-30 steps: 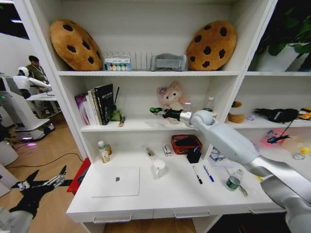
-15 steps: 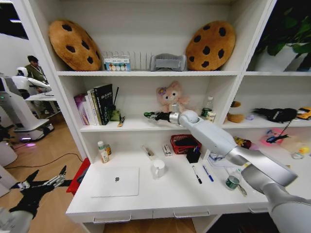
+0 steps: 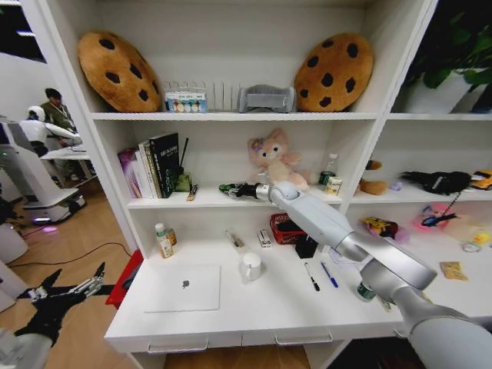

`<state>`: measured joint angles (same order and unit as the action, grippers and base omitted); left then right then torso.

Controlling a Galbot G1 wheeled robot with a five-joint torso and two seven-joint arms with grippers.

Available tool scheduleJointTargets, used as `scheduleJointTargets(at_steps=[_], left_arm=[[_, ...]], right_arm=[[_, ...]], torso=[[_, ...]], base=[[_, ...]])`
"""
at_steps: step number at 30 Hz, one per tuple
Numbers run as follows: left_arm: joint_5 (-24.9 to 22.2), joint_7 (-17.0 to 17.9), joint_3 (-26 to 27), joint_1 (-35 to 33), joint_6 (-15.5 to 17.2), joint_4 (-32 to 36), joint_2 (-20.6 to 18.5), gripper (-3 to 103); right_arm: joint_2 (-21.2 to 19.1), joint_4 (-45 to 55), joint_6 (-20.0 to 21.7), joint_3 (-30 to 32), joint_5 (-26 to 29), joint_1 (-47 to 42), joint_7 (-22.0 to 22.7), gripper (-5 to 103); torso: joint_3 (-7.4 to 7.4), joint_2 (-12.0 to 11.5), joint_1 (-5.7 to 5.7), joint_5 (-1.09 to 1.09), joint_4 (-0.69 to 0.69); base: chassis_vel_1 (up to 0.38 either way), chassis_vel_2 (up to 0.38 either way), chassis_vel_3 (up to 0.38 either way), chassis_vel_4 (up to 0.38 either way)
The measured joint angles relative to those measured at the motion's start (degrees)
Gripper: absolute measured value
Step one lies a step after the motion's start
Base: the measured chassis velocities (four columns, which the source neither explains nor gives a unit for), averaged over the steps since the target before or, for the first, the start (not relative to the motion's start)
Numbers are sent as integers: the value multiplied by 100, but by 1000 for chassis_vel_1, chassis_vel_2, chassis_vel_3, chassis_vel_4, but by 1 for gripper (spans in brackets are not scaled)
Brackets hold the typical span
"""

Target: Organize the objects on the table.

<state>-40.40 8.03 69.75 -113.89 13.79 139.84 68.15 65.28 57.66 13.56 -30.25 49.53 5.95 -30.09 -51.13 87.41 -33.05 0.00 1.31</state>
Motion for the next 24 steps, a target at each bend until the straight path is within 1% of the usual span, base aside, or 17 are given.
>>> scheduleJointTargets(at_steps=[4, 9, 10, 11, 12, 14, 16, 17, 18, 19, 20, 21, 22, 24], left_arm=[[0, 0, 0, 0, 0, 0, 0, 100], [0, 0, 0, 0, 0, 0, 0, 100], [0, 0, 0, 0, 0, 0, 0, 100], [0, 0, 0, 0, 0, 0, 0, 100], [0, 0, 0, 0, 0, 0, 0, 100], [0, 0, 0, 0, 0, 0, 0, 100], [0, 0, 0, 0, 0, 0, 0, 100], [0, 0, 0, 0, 0, 0, 0, 100], [0, 0, 0, 0, 0, 0, 0, 100], [0, 0, 0, 0, 0, 0, 0, 100], [0, 0, 0, 0, 0, 0, 0, 100], [0, 0, 0, 0, 0, 0, 0, 100], [0, 0, 0, 0, 0, 0, 0, 100], [0, 0, 0, 0, 0, 0, 0, 100]], right_arm=[[-147, 97, -13, -21, -38, -11, -2, 36], [-125, 141, -18, -32, -40, -12, 143, 36], [-111, 141, -18, -42, -40, -8, 176, 33], [-88, 132, -18, -50, -45, 3, 207, 38], [-88, 132, -18, -50, -45, 3, 207, 38], [-55, 106, -12, -50, -44, 9, 259, 50], [-54, 104, -11, -50, -44, 5, 269, 50], [-58, 108, -13, -38, -63, -17, 289, 61], [-73, 166, -19, 68, -96, -76, 314, 67], [-73, 166, -19, 68, -96, -76, 314, 67], [-110, 298, -19, 209, -79, -132, 361, 72], [-194, 497, 0, 343, 4, -170, 428, 72], [-194, 497, 0, 343, 4, -170, 428, 72], [-496, 1086, 92, 549, 260, -203, 669, 83]], torso=[[0, 0, 0, 0, 1], [0, 0, 0, 0, 0], [0, 0, 0, 0, -1], [0, 0, 0, 0, -1], [0, 0, 0, 0, -1], [0, 0, 0, 0, -2], [0, 0, 0, 0, -2], [1, 1, 0, -1, -1], [0, 0, 0, 0, -2], [0, 0, 0, 0, -2], [0, 0, 0, 1, -2], [0, 0, -1, 1, -2], [0, 0, -1, 1, -2], [0, 0, -1, 0, -2]], base=[[0, 0, 0, 0], [0, 0, 0, 0], [0, 0, 0, 0], [0, 0, 0, 0], [0, 0, 0, 0], [0, 0, 0, 0], [0, 0, 0, 0], [0, 0, 0, 0], [0, 0, 0, 0], [0, 0, 0, 0], [0, 0, 0, 0], [0, 0, 0, 0], [0, 0, 0, 0], [0, 0, 0, 0]])
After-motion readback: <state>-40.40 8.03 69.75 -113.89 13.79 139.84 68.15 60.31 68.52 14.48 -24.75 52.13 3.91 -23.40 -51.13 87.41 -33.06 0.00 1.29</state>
